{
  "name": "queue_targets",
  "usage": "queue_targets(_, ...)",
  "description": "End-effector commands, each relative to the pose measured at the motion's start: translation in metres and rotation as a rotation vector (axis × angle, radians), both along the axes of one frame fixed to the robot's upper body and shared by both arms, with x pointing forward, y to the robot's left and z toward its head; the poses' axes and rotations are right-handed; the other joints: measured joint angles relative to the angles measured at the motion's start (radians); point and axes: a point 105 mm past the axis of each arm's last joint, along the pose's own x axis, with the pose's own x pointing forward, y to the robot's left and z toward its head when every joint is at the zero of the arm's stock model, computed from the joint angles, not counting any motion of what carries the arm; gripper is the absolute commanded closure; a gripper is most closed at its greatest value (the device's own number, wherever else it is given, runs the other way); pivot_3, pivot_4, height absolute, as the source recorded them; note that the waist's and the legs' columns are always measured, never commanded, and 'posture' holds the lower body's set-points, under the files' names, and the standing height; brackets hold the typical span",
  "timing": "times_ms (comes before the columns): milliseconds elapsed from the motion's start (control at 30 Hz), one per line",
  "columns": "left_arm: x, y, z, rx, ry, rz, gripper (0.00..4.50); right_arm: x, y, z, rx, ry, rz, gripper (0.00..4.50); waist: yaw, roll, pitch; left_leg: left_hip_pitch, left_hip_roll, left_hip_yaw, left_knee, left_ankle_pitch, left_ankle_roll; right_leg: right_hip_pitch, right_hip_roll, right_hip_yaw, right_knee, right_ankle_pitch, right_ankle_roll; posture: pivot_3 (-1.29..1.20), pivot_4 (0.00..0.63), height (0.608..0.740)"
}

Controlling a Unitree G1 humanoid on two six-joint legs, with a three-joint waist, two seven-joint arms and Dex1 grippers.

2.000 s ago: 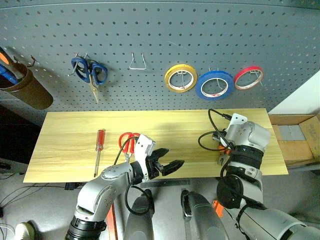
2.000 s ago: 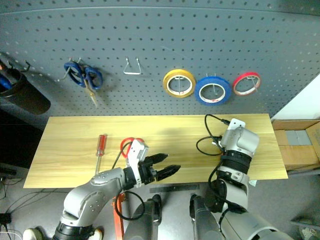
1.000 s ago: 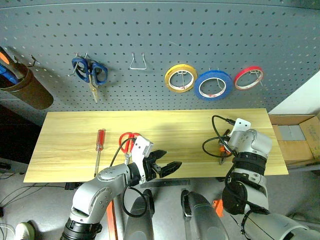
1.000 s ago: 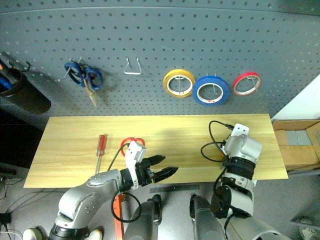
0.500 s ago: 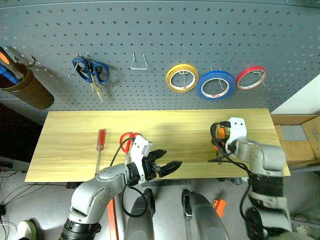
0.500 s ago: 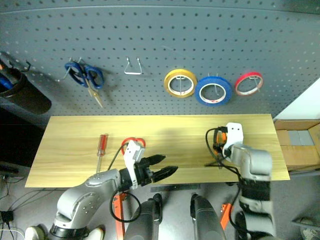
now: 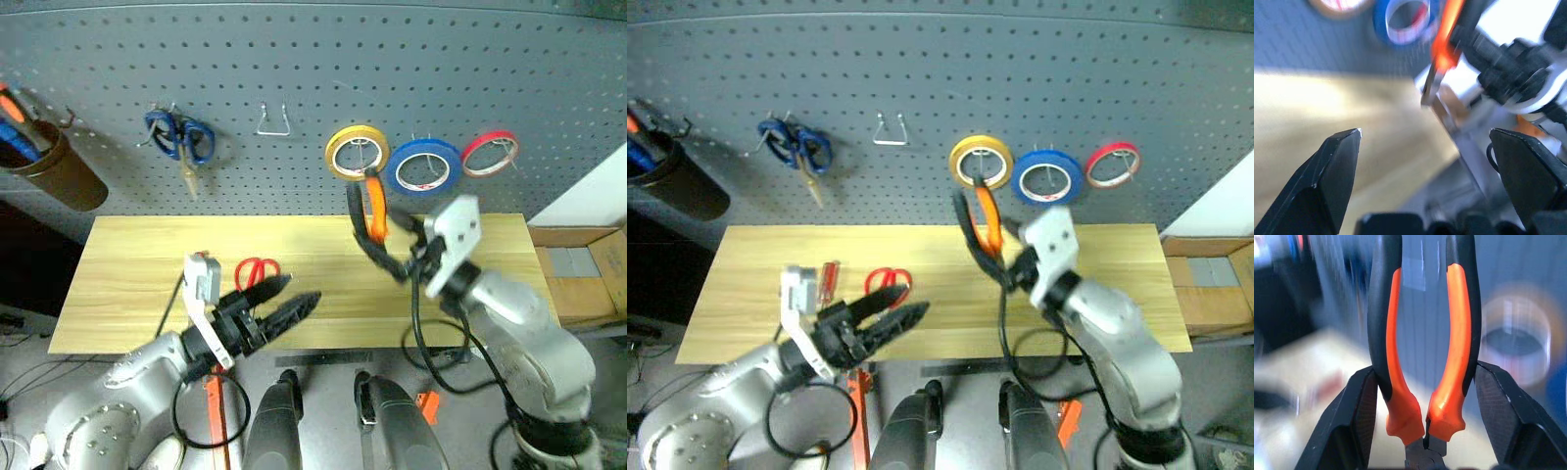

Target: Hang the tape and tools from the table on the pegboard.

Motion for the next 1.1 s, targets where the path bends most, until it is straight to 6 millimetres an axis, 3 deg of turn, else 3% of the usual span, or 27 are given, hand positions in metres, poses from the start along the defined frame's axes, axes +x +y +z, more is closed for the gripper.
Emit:
queue_targets(33,0.019,0.004,0.034,0.034,-0.187,0.120,0.00,0.000,0.008,0.039,0.088,-0.168,-0.020,2.05,0.017,-0.003,-0.003,0.000,0.000,0.000,0.000,0.000,0.000,0.000,0.000,0.000,0.000,0.000,0.000,0.15,0.237,0.740)
queue_targets(133,0.039,0.017,0.044,0.055,-0.278,0.281,0.00,-0.002,0.018,0.061,0.145,-0.264,0.009,2.05,0.022,-0.006,-0.009,-0.001,-0.002,0.002,0.001,0.002,-0.003,0.002,0.000,0.001,-0.002,0.001,-0.002,0.16,0.221,0.740)
queue_targets(267,0.063,0.030,0.046,0.194,-0.422,0.449,0.00,0.011,0.029,0.071,0.178,-0.323,-0.018,2.05,0.025,-0.016,-0.024,-0.001,-0.002,0.004,0.000,0.002,-0.004,0.002,-0.004,0.002,-0.003,0.005,-0.008,0.16,0.210,0.740)
queue_targets(333,0.074,0.031,0.052,0.159,-0.450,0.498,0.00,0.020,0.034,0.073,0.181,-0.355,-0.036,2.05,0.031,-0.015,-0.027,-0.001,-0.001,0.003,-0.001,0.002,-0.004,0.002,-0.003,0.000,-0.003,0.005,-0.009,0.16,0.204,0.740)
queue_targets(633,0.087,0.006,0.049,0.109,-0.479,0.465,0.00,0.056,0.035,0.085,0.248,-0.429,-0.155,2.05,0.043,-0.018,-0.034,-0.001,0.000,0.003,0.001,0.004,-0.003,0.002,-0.002,-0.001,0.001,0.009,-0.016,0.17,0.211,0.740)
queue_targets(767,0.092,-0.002,0.046,0.100,-0.468,0.428,0.00,0.067,0.047,0.096,0.282,-0.474,-0.171,2.05,0.042,-0.018,-0.034,0.000,0.000,0.003,0.002,0.005,-0.002,0.002,-0.002,-0.002,0.002,0.011,-0.018,0.18,0.219,0.740)
queue_targets(1100,0.110,0.008,0.012,0.150,-0.375,0.403,0.00,0.075,0.082,0.095,0.345,-0.488,-0.110,2.05,0.048,-0.018,-0.034,0.002,0.001,0.002,0.002,0.008,-0.004,0.001,-0.001,-0.002,0.010,0.012,-0.020,0.23,0.238,0.740)
